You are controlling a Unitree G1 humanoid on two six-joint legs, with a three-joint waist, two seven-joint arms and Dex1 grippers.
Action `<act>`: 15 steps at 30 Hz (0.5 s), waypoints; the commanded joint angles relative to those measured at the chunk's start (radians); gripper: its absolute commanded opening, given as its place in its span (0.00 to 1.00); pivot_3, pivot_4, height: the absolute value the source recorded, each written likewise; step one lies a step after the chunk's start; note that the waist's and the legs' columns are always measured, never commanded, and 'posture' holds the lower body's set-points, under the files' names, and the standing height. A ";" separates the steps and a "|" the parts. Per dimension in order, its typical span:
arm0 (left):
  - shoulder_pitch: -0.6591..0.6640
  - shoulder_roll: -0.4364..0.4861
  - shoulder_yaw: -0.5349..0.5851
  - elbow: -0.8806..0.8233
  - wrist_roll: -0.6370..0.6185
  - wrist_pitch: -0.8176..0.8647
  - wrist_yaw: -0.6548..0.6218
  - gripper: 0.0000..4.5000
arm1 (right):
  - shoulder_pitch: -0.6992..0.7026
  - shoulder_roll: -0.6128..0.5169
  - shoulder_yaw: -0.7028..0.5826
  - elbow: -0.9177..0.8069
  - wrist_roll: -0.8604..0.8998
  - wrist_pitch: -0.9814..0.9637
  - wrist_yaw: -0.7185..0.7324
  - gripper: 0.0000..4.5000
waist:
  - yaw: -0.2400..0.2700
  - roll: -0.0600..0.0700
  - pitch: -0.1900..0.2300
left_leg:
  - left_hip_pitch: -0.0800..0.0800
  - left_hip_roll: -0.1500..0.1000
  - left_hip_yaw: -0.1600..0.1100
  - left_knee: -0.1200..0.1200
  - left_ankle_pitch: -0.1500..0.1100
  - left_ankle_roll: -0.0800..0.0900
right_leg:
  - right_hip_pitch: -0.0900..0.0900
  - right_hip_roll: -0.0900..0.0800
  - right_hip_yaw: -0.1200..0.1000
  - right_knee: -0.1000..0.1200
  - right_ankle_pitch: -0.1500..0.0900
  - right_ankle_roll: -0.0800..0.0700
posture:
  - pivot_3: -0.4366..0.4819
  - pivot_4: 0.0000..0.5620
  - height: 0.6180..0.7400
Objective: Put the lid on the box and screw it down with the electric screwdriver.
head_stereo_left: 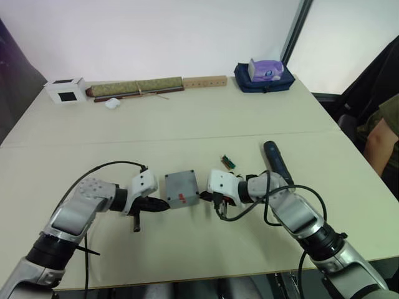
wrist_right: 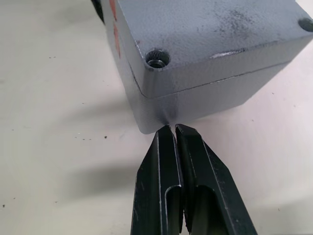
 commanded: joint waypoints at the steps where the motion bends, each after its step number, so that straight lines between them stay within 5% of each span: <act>1: 0.013 0.022 0.025 -0.033 -0.017 -0.011 0.009 0.00 | -0.003 -0.016 0.006 -0.045 0.007 -0.038 0.020 0.02 | -0.001 0.000 0.000 | 0.000 0.000 0.000 0.000 0.000 0.000 | 0.000 0.000 0.000 0.000 0.000 0.000 | 0.48 0.27 1.00; 4: 0.064 0.091 0.095 -0.068 -0.041 -0.015 -0.007 0.00 | 0.032 -0.076 -0.071 -0.089 0.052 -0.017 0.041 0.02 | -0.001 0.000 0.001 | 0.000 0.000 0.000 0.000 0.000 0.000 | 0.000 0.000 0.000 0.000 0.000 0.000 | 0.48 0.27 1.00; 7: 0.110 0.133 0.165 -0.132 -0.084 -0.008 0.000 0.00 | 0.076 -0.114 -0.182 -0.149 0.126 0.032 0.036 0.19 | 0.000 0.000 0.006 | 0.000 0.002 0.001 -0.001 0.000 0.000 | -0.001 0.000 0.000 0.000 0.000 -0.001 | 0.48 0.27 1.00; 15: 0.092 0.144 0.340 -0.334 -0.330 0.140 0.039 0.00 | 0.155 -0.022 -0.503 -0.268 0.300 0.352 -0.178 0.90 | 0.006 -0.002 0.009 | -0.001 0.004 0.001 0.000 0.000 0.000 | -0.001 -0.001 0.000 -0.001 0.000 -0.001 | 0.48 0.27 1.00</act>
